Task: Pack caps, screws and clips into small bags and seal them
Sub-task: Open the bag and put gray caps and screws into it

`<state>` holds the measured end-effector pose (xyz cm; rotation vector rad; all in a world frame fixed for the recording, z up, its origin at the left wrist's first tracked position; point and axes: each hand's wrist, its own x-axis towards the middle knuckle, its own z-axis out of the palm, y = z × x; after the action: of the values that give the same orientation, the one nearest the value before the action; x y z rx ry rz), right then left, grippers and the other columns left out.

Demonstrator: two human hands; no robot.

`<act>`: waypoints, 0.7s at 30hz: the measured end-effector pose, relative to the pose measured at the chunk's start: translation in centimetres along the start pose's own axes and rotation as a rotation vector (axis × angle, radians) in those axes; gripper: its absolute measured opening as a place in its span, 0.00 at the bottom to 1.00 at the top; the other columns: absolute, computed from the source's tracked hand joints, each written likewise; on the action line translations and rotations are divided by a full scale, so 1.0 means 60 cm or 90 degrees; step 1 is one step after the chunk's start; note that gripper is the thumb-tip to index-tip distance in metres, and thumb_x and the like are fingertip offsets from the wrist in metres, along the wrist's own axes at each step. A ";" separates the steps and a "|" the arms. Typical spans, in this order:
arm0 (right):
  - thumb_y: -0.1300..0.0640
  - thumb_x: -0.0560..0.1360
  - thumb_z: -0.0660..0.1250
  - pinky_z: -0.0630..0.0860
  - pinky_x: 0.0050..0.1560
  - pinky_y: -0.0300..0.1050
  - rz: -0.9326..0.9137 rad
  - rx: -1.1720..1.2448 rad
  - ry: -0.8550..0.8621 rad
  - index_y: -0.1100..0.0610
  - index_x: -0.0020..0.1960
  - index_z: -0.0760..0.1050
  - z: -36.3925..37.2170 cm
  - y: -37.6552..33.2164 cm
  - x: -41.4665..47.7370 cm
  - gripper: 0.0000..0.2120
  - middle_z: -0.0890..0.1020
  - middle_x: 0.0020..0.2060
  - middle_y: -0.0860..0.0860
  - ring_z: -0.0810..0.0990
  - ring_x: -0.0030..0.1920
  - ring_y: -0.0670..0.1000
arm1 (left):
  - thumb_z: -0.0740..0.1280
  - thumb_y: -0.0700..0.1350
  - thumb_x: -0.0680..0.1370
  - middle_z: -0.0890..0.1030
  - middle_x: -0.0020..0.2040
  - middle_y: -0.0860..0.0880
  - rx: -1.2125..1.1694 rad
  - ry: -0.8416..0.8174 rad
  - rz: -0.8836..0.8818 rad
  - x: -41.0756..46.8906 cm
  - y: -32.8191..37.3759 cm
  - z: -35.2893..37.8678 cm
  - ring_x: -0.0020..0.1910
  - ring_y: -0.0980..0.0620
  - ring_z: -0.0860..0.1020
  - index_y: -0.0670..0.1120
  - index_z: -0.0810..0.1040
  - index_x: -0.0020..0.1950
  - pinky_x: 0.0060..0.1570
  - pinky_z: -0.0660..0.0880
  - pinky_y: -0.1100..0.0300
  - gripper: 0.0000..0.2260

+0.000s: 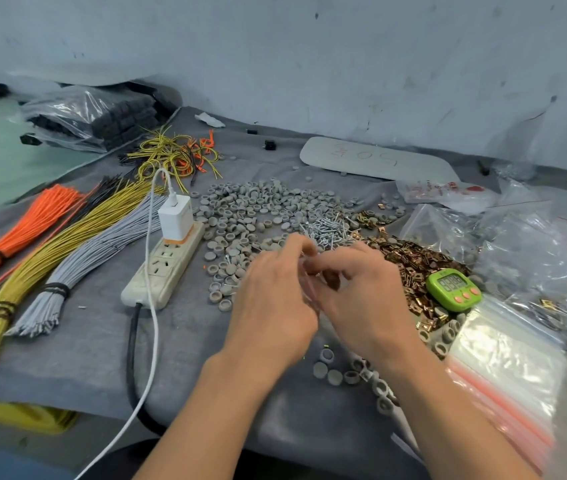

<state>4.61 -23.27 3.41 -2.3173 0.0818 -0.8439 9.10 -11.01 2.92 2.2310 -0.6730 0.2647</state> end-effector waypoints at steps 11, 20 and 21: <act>0.52 0.77 0.73 0.77 0.44 0.38 0.239 -0.119 -0.068 0.46 0.46 0.86 0.003 0.048 0.021 0.04 0.84 0.39 0.39 0.80 0.38 0.38 | 0.74 0.39 0.70 0.80 0.47 0.60 -0.059 0.095 -0.114 0.012 -0.009 -0.008 0.46 0.57 0.76 0.63 0.67 0.52 0.43 0.64 0.62 0.24; 0.59 0.77 0.66 0.69 0.52 0.48 0.263 -0.348 -0.163 0.48 0.45 0.79 0.035 0.034 0.011 0.08 0.85 0.44 0.48 0.81 0.48 0.55 | 0.76 0.42 0.72 0.80 0.47 0.59 -0.056 0.094 -0.135 0.014 -0.019 -0.017 0.47 0.56 0.78 0.62 0.67 0.53 0.46 0.68 0.60 0.23; 0.60 0.77 0.66 0.67 0.52 0.49 0.267 -0.370 -0.152 0.48 0.46 0.79 0.033 0.034 0.011 0.07 0.85 0.45 0.48 0.80 0.48 0.55 | 0.76 0.42 0.72 0.80 0.47 0.59 -0.057 0.093 -0.135 0.014 -0.020 -0.018 0.47 0.56 0.78 0.62 0.68 0.53 0.46 0.68 0.60 0.22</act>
<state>6.64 -23.91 1.39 -2.7635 0.7683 -0.3500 10.46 -9.83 3.23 2.1519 -0.3591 0.2812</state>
